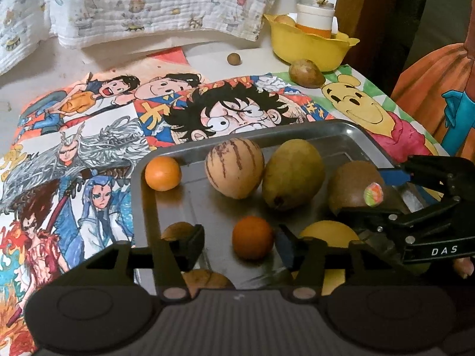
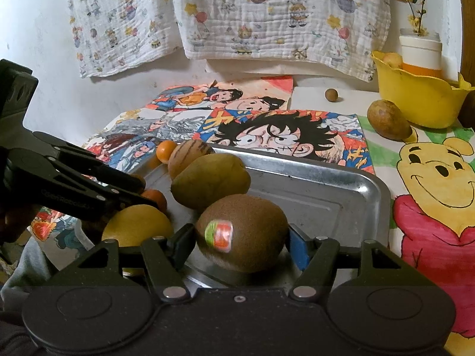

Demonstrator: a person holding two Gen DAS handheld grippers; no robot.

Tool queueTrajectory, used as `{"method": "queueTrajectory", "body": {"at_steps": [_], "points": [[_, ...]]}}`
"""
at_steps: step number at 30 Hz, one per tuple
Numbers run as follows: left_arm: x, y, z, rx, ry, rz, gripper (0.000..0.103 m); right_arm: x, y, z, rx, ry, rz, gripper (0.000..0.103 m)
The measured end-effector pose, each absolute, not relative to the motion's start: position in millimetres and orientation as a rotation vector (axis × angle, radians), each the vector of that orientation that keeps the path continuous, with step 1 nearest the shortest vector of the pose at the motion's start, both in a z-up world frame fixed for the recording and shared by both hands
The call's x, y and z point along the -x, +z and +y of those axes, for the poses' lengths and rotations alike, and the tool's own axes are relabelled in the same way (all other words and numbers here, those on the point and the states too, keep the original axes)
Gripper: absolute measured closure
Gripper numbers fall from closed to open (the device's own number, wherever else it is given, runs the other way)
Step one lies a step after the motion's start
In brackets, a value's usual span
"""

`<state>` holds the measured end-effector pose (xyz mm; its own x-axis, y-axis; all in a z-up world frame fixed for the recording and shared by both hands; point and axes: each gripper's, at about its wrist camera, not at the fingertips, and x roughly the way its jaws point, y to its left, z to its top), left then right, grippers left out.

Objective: Organize fruits
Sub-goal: 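Lower the kiwi and orange into the tray and open both tools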

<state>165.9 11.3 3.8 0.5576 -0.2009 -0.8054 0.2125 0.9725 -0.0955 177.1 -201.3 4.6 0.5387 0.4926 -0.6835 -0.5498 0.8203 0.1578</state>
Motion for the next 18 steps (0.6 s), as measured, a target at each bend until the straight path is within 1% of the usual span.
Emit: {"method": "queueTrajectory", "body": {"at_steps": [1, 3, 5, 8, 11, 13, 18], "points": [[-164, 5, 12, -0.013, -0.247, 0.942, 0.039, -177, 5, -202, 0.079, 0.623, 0.784, 0.032], [-160, 9, 12, -0.020, -0.244, 0.926, 0.036, -175, 7, -203, 0.076, 0.626, 0.782, 0.029], [-155, 12, 12, -0.035, -0.235, 0.908, 0.028, -174, 7, -204, 0.076, 0.628, 0.782, 0.028], [-145, 19, 12, -0.063, -0.227, 0.872, 0.020, -170, 8, -206, 0.073, 0.632, 0.776, 0.025], [-136, 25, 12, -0.074, -0.230, 0.846, 0.015, -167, 11, -208, 0.069, 0.631, 0.764, 0.023], [-128, 28, 12, -0.086, -0.224, 0.830, 0.011, -164, 14, -210, 0.067, 0.635, 0.755, 0.021], [-108, 32, 15, -0.092, -0.205, 0.792, 0.002, -154, 21, -212, 0.073, 0.653, 0.730, 0.013]]}}
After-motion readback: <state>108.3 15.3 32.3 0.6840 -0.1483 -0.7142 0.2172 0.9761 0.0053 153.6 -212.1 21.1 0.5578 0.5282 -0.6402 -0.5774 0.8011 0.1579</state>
